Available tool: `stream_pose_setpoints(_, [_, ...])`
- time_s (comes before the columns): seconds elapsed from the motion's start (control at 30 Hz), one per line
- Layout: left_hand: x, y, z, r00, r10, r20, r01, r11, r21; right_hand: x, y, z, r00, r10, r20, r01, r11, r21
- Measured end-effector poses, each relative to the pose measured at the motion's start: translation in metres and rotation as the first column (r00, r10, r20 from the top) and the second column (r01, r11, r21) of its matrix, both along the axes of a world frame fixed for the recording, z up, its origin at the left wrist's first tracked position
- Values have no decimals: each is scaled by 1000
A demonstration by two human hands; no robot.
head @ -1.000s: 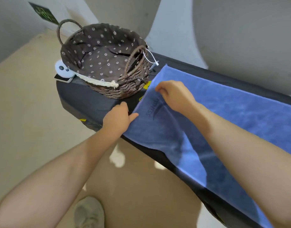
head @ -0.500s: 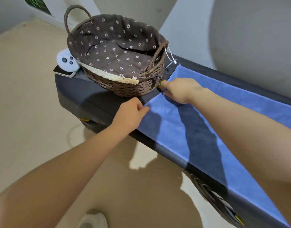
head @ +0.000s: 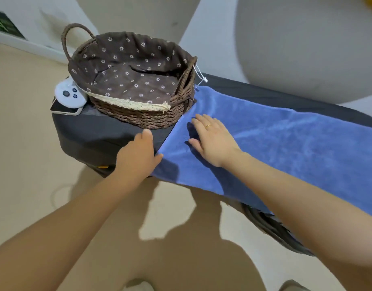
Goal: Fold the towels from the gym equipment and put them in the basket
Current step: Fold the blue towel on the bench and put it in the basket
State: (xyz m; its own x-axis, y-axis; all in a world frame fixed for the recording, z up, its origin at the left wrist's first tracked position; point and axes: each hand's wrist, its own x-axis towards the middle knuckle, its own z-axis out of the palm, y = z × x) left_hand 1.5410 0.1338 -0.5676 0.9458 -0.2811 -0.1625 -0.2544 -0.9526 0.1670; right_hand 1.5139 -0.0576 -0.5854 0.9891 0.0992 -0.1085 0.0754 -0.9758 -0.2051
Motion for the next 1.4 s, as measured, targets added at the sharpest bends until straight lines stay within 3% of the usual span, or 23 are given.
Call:
stream_pose_setpoints(0.1, [1,-22,4,913,-325,248,360,926,-113,-33,0,-1,972,-233,-1,233,970,75])
stream_pose_setpoints(0.17, [0,-51,6,849,-497,182,517,852,-86,-52,-8,-2,939,-345,-8,344,936,74])
stream_pose_setpoints(0.23, [-4,-76,0,809,-584,72,588,807,-54,-72,-23,-8,903,-430,-27,430,902,32])
stream_pose_setpoints(0.33, [-15,-106,-15,757,-651,56,653,756,-47,-114,-63,-19,816,-572,-78,570,820,-54])
stream_pose_setpoints(0.47, [-23,-122,-37,750,-661,-17,661,750,4,-168,-114,-18,674,-725,-144,718,688,-108])
stream_pose_setpoints(0.6, [-23,-122,-42,734,-678,-21,677,734,-51,-176,-123,-11,568,-811,-142,807,582,-97])
stream_pose_setpoints(0.67, [-19,-115,-37,744,-669,-1,666,741,-88,-152,-107,-3,662,-748,-53,747,664,-31])
stream_pose_setpoints(0.77, [-10,-95,-28,792,-583,183,606,787,-114,-94,-65,12,869,-492,46,486,868,105])
stream_pose_setpoints(0.87, [2,-64,-25,872,-410,269,451,886,-112,-39,-20,21,967,-237,92,220,962,163])
stream_pose_setpoints(1.0, [10,-26,-26,942,-230,246,259,961,-93,5,15,14,994,39,106,-45,998,53])
stream_pose_setpoints(1.1, [11,-10,-31,976,-116,183,148,974,-174,20,28,17,988,149,49,-148,989,-10])
stream_pose_setpoints(1.17, [13,-7,-36,974,-118,194,160,962,-219,24,34,18,975,209,78,-200,973,-113])
stream_pose_setpoints(1.27, [14,-10,-43,972,-134,192,205,883,-422,30,40,17,958,260,123,-237,955,-177])
stream_pose_setpoints(1.4, [9,-17,-37,996,-67,54,86,720,-689,33,38,17,915,355,189,-310,922,-234])
